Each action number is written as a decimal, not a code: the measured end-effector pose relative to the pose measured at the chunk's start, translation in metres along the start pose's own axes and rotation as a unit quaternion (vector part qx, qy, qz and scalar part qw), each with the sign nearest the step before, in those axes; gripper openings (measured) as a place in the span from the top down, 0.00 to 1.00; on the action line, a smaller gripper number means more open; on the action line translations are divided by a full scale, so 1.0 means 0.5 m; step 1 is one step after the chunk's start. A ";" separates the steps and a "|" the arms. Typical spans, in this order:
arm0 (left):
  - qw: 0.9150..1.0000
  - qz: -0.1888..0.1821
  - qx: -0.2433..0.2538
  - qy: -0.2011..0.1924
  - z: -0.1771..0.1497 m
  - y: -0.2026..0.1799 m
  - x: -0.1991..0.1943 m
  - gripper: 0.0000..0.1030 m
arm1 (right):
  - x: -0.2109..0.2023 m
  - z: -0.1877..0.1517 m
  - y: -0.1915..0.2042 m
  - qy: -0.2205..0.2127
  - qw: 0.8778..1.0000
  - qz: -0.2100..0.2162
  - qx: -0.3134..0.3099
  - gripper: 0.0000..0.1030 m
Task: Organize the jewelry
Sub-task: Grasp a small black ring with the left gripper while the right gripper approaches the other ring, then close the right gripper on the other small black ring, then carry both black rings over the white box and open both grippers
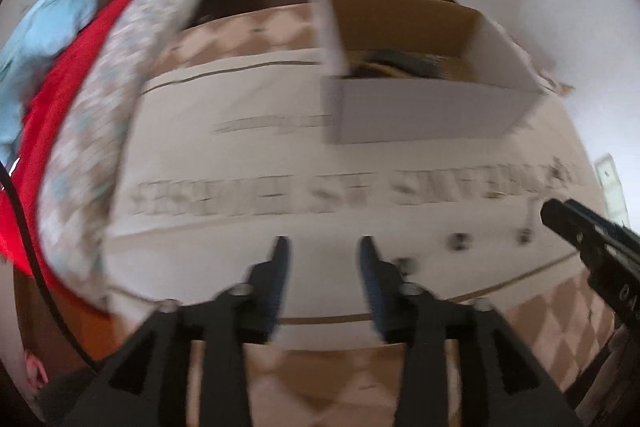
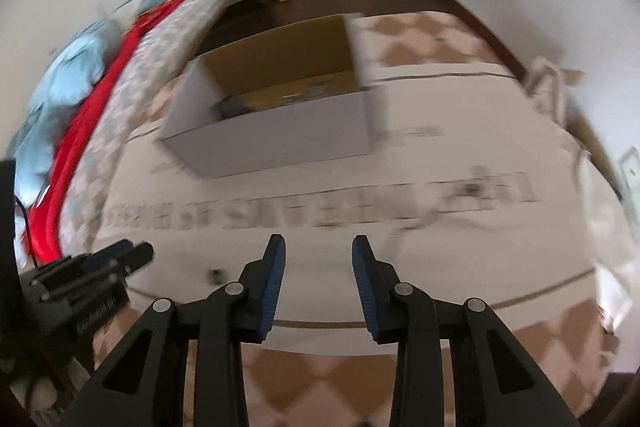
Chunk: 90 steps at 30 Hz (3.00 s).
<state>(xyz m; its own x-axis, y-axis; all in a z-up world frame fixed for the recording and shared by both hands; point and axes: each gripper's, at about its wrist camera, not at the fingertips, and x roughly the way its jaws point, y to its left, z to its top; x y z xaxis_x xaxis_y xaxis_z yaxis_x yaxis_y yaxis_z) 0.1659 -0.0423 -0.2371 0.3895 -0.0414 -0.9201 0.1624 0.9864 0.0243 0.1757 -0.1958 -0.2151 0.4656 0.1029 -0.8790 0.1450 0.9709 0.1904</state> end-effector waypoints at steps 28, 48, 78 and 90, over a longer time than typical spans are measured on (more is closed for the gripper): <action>0.997 0.055 0.029 -0.042 -0.013 0.030 -0.018 0.91 | -0.022 0.011 0.015 0.001 0.999 0.037 -0.010 0.65; 0.995 0.091 -0.028 -0.027 -0.035 0.175 -0.018 0.91 | 0.099 -0.056 0.182 0.046 0.993 0.028 -0.109 0.66; 0.996 0.063 -0.041 -0.047 -0.004 0.167 -0.041 0.91 | 0.105 -0.038 0.137 0.049 0.995 0.018 -0.090 0.71; 0.996 0.055 -0.042 -0.048 -0.002 0.162 -0.049 0.91 | 0.089 -0.060 0.147 0.022 0.994 0.020 -0.109 0.88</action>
<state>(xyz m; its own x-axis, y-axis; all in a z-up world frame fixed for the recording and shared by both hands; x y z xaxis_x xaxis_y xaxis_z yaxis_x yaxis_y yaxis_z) 0.1684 0.0387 -0.2127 0.4864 0.0565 -0.8719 0.0391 0.9955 0.0863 0.1809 -0.1136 -0.2532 0.4269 0.1469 -0.8923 -0.0685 0.9891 0.1301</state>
